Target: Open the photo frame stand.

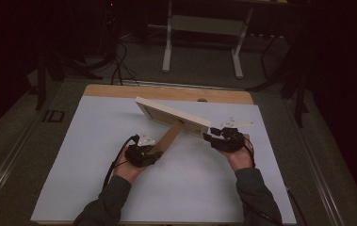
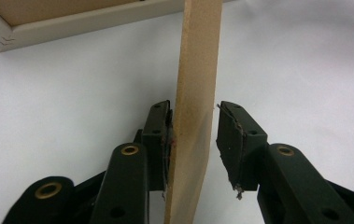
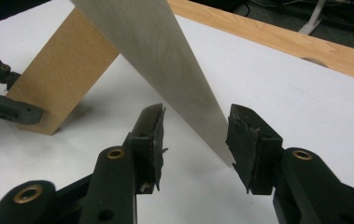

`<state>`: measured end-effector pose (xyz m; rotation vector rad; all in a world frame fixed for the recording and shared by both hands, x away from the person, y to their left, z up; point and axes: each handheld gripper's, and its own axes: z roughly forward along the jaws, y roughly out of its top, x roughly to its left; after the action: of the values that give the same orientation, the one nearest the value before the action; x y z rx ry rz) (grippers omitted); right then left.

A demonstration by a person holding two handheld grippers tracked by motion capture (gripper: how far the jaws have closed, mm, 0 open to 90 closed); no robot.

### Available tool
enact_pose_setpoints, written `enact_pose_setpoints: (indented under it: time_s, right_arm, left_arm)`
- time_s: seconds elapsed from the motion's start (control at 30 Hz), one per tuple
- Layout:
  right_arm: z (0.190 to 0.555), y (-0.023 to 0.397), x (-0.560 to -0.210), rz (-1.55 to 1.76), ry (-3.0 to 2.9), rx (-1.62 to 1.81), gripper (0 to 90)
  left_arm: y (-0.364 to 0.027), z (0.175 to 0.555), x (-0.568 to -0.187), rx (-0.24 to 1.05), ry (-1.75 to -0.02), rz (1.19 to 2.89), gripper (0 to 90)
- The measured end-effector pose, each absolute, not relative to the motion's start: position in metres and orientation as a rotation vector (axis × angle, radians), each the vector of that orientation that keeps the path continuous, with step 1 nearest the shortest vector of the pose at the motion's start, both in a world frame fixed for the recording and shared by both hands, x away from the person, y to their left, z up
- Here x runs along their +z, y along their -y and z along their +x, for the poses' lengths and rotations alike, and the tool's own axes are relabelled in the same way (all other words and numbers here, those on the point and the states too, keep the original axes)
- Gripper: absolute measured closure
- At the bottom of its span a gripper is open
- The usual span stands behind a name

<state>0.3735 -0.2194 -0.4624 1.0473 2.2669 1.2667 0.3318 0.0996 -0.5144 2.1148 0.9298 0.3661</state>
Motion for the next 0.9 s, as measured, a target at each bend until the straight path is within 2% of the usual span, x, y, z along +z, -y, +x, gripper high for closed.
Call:
enact_pose_setpoints:
  time_s: [0.77,0.9]
  right_arm:
    - [0.370,0.230,-0.474,1.080,-2.297,1.237,57.9]
    - [0.369,0.232,-0.475,1.089,-2.297,1.236,62.7]
  left_arm:
    - [-0.125,0.319,-0.501,0.380,-0.957,1.999,65.0]
    - [-0.128,0.318,-0.498,0.389,-0.977,1.986,65.8]
